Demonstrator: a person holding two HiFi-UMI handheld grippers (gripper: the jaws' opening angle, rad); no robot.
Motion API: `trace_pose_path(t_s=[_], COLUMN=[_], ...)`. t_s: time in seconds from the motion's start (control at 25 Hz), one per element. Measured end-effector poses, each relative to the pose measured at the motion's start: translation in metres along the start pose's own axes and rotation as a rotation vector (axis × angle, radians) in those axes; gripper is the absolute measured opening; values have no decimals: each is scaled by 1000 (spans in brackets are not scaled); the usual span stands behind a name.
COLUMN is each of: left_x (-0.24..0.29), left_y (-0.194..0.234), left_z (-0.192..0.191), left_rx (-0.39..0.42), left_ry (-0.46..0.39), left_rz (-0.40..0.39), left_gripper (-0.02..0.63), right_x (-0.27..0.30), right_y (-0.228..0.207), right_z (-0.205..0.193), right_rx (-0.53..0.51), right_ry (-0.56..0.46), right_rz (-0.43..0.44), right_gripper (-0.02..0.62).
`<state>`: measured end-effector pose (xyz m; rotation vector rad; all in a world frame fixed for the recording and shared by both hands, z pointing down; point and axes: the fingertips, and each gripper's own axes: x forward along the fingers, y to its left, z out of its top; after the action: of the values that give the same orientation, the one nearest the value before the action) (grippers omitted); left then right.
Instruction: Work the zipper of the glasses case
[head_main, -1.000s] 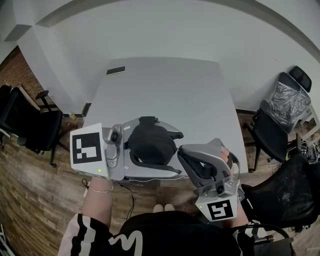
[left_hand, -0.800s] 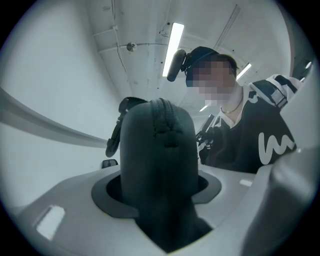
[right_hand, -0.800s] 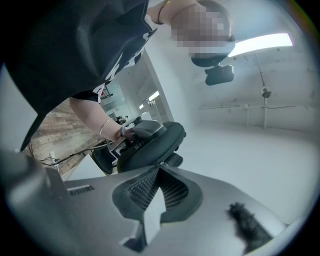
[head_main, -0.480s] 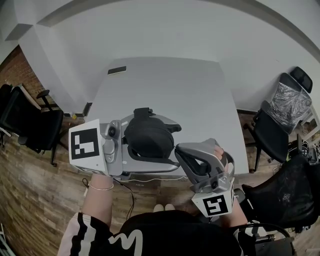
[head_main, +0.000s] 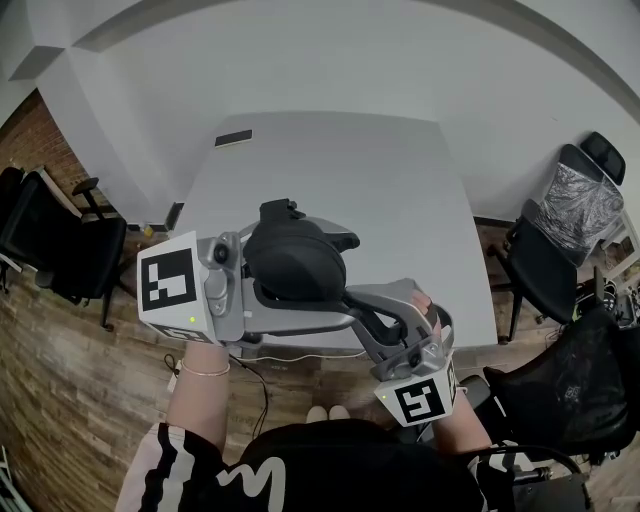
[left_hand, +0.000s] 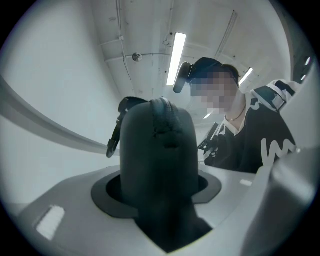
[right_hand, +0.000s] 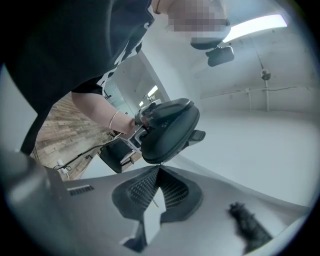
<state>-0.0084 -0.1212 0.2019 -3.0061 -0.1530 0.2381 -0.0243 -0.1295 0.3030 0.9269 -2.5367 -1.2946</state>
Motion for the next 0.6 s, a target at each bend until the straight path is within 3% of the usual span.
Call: trace_pose_path(t_s=[0.6], left_x=[8], left_y=[10], left_z=[5], left_rx=[26], left_ry=[-21], left_rz=[11], left_gripper=[273], right_x=[13], right_y=[10], right_z=[-11], right_rx=[175], right_ry=[-15], right_rz=[-8], right_gripper=[5])
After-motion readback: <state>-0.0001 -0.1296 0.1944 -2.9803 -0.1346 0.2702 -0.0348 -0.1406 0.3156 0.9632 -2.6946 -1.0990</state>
